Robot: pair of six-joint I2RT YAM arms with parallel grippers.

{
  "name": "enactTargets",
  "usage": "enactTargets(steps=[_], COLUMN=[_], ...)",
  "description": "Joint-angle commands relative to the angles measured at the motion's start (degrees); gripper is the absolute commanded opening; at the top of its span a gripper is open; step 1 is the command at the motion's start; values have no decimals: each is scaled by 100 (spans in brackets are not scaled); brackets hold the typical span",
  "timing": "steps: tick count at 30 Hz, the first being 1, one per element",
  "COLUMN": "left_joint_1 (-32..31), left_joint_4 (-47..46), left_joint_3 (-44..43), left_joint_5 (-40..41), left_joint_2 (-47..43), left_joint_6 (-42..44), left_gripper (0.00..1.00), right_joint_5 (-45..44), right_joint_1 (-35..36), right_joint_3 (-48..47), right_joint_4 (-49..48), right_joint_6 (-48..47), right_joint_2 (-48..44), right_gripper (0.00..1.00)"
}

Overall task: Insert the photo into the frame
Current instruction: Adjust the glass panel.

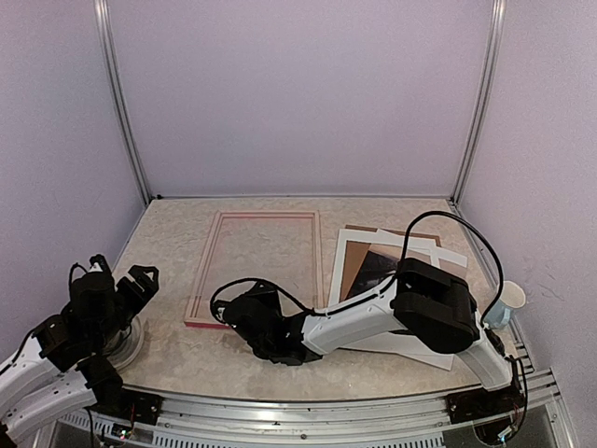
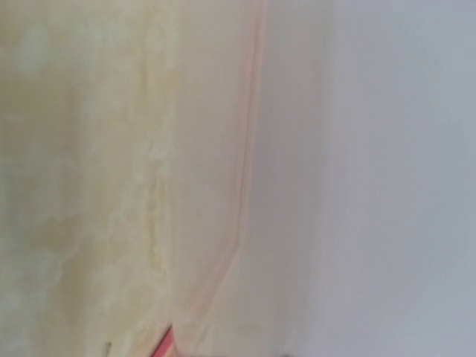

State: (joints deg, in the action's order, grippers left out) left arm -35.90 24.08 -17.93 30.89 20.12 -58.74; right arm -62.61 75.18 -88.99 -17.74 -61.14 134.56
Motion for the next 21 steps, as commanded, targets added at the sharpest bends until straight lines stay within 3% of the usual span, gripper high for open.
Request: enactTargets(steps=[1,4,17,21], left_joint_1=[57,57,57,57], left_joint_4=[79,97,146,162], left_joint_3=[62,60,54,70], left_joint_5=[92,105,162,179], left_joint_2=[-52,-75,-156,-179], left_joint_6=[0,3,36,36], left_gripper=[99,99,99,99], right_joint_5=[-207,-158,-188,-122], right_joint_1=[-125,-133,-189,-205], right_joint_3=[181,268,350,385], right_joint_4=[-460,-396,474,947], right_joint_6=[-45,76,1138,1681], right_joint_2=[-265,-326,-545,-640], right_gripper=[34,42,58,75])
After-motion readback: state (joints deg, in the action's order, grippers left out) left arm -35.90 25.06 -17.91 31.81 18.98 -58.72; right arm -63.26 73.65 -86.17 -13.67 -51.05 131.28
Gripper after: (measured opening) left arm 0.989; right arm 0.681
